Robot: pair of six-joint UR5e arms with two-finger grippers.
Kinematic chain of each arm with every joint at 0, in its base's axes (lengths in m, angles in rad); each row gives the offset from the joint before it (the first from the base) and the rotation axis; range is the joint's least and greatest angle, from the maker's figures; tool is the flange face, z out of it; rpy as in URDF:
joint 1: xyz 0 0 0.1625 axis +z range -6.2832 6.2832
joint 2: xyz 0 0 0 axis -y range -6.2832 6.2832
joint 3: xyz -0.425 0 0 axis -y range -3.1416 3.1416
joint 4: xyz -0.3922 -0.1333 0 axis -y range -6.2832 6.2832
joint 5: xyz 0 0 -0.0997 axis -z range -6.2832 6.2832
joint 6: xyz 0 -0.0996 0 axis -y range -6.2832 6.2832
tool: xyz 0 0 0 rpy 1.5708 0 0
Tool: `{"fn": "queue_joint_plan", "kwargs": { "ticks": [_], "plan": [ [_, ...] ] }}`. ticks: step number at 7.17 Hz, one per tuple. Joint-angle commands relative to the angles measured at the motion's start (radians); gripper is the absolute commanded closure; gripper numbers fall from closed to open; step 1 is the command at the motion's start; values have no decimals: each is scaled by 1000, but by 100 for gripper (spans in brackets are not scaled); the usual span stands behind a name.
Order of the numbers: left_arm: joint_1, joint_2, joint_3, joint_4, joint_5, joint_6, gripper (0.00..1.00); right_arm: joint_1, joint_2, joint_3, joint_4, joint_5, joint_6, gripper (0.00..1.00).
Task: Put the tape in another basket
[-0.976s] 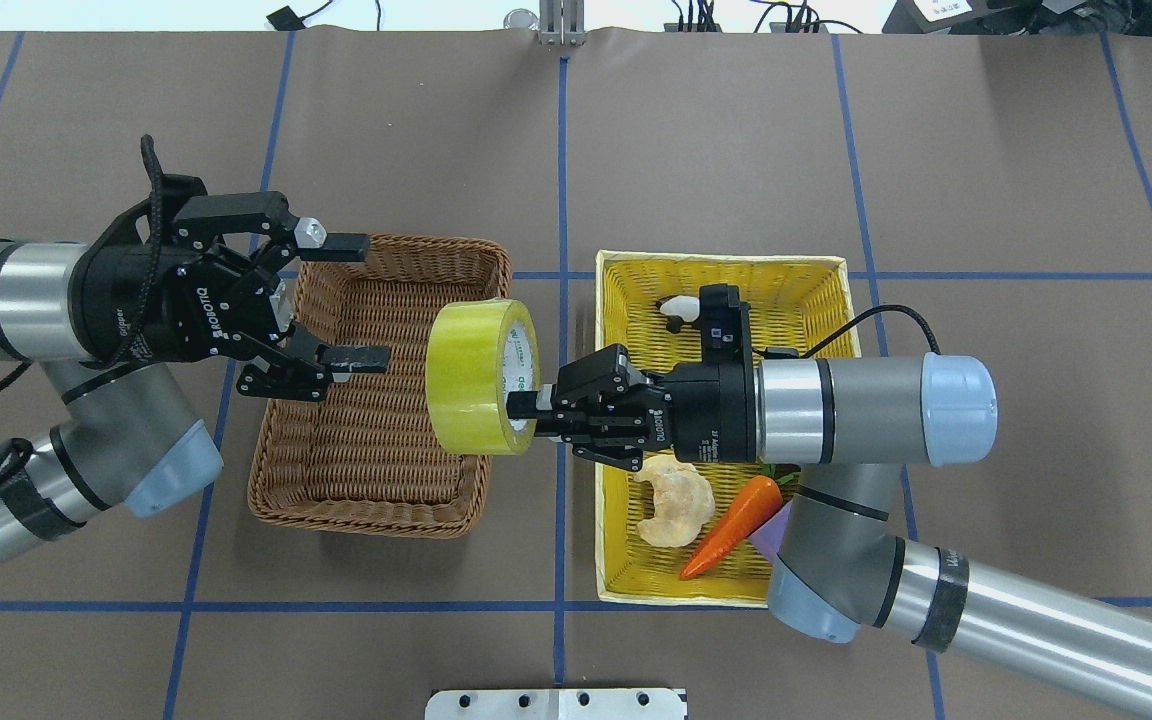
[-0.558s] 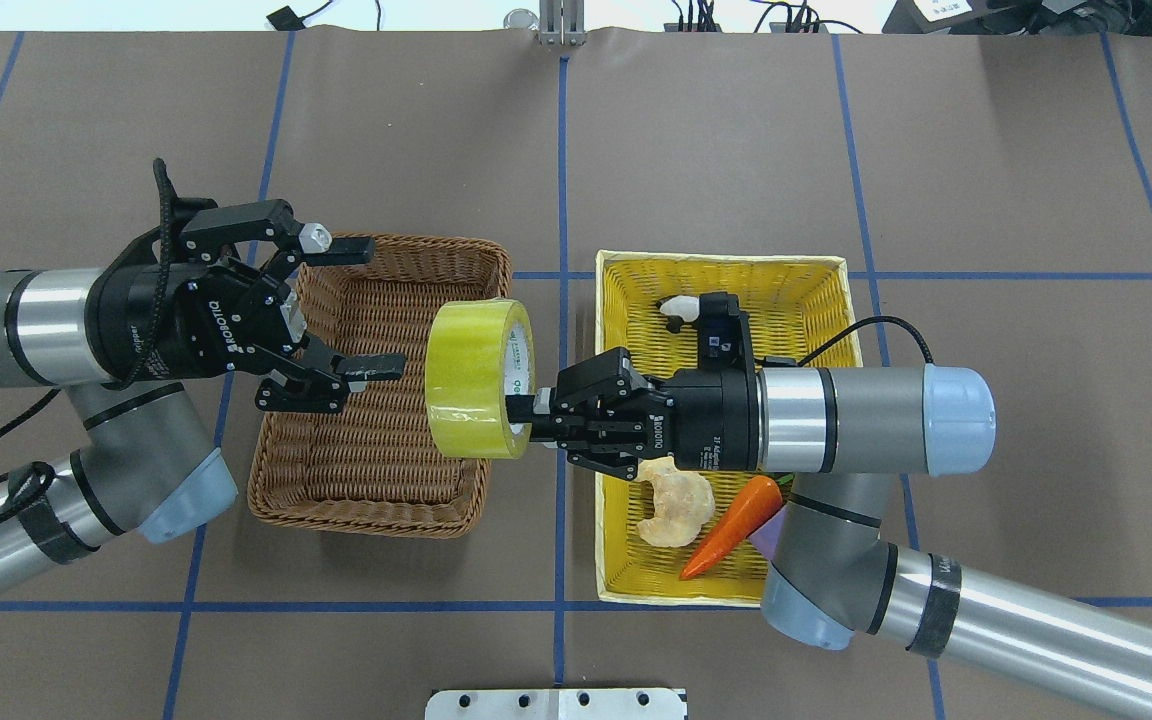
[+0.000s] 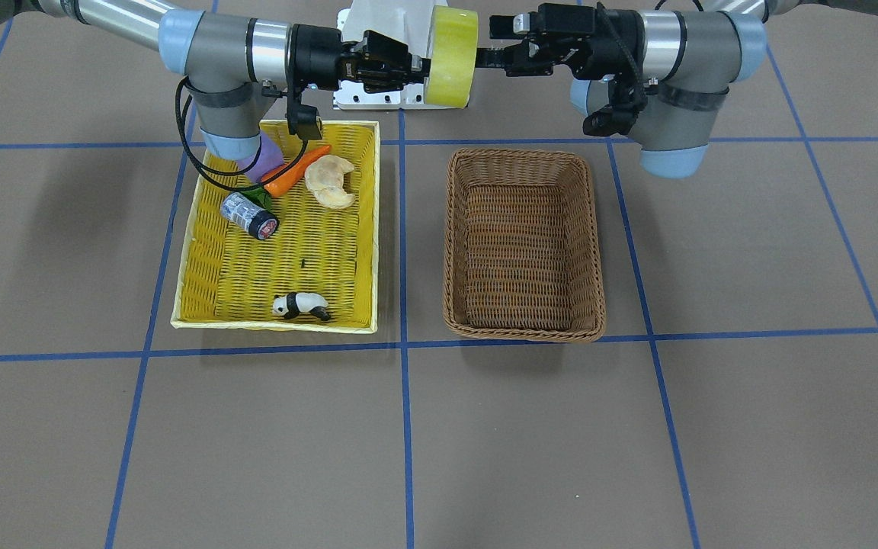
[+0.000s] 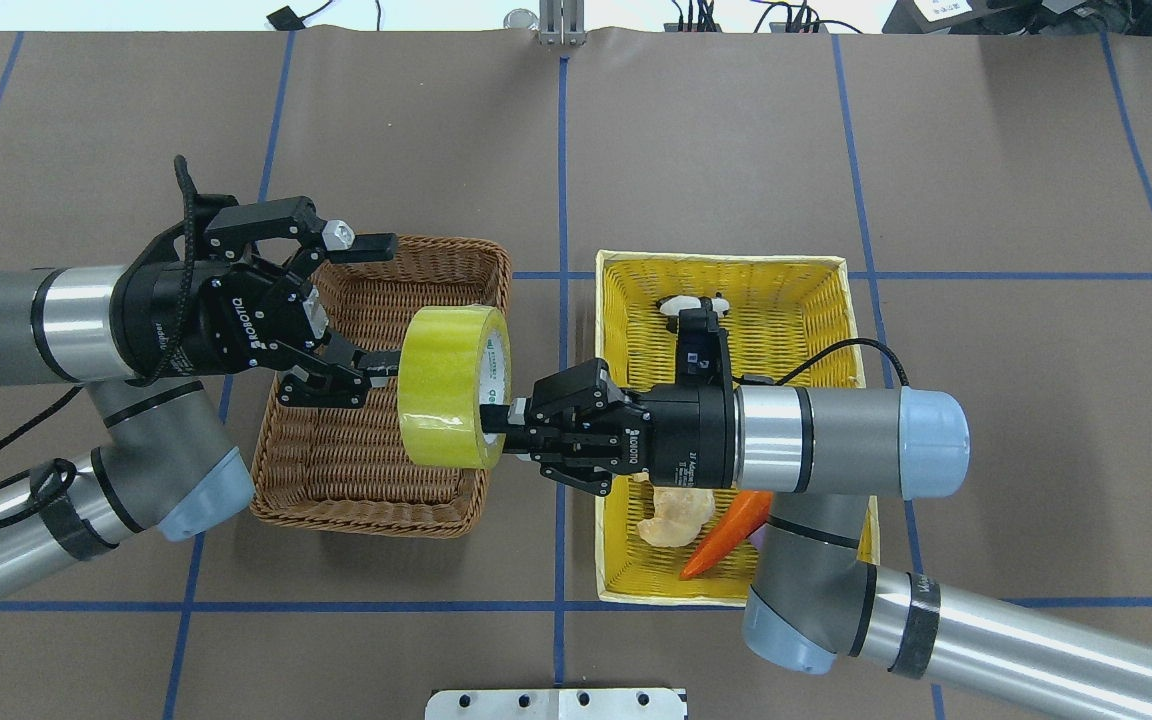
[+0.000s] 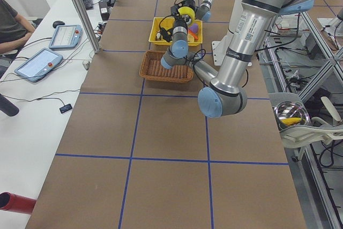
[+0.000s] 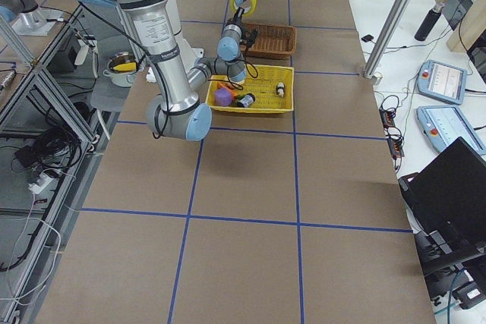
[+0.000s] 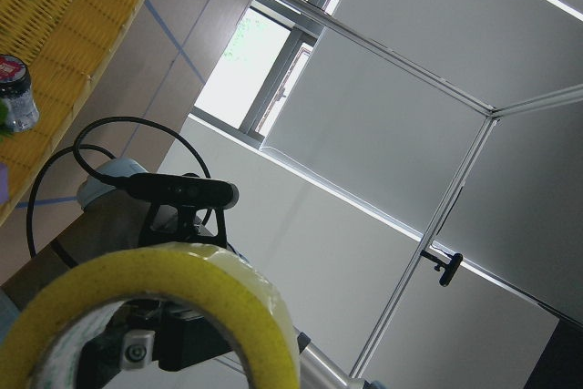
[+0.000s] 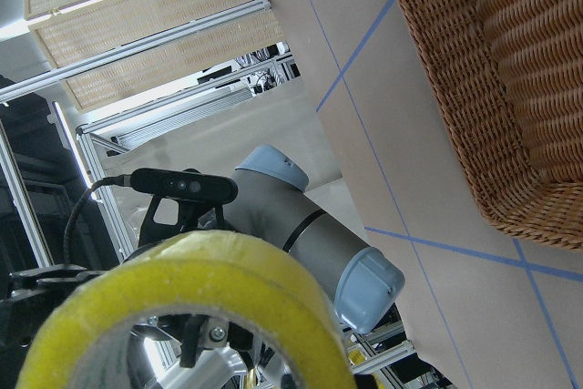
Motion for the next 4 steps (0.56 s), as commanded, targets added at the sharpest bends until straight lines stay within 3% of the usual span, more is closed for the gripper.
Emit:
{"fn": "queue_joint_plan", "kwargs": {
  "ticks": [1,3,4],
  "plan": [
    [10,-4,5,3,1,1,3,-6,4,-4,-1,-5,0,100],
    [22,-2,7,3,0,55,9,-11,19,-13,-4,-6,0,100],
    [33,-2,7,3,0,67,21,-11,24,-19,-4,-8,0,100]
  ]
}}
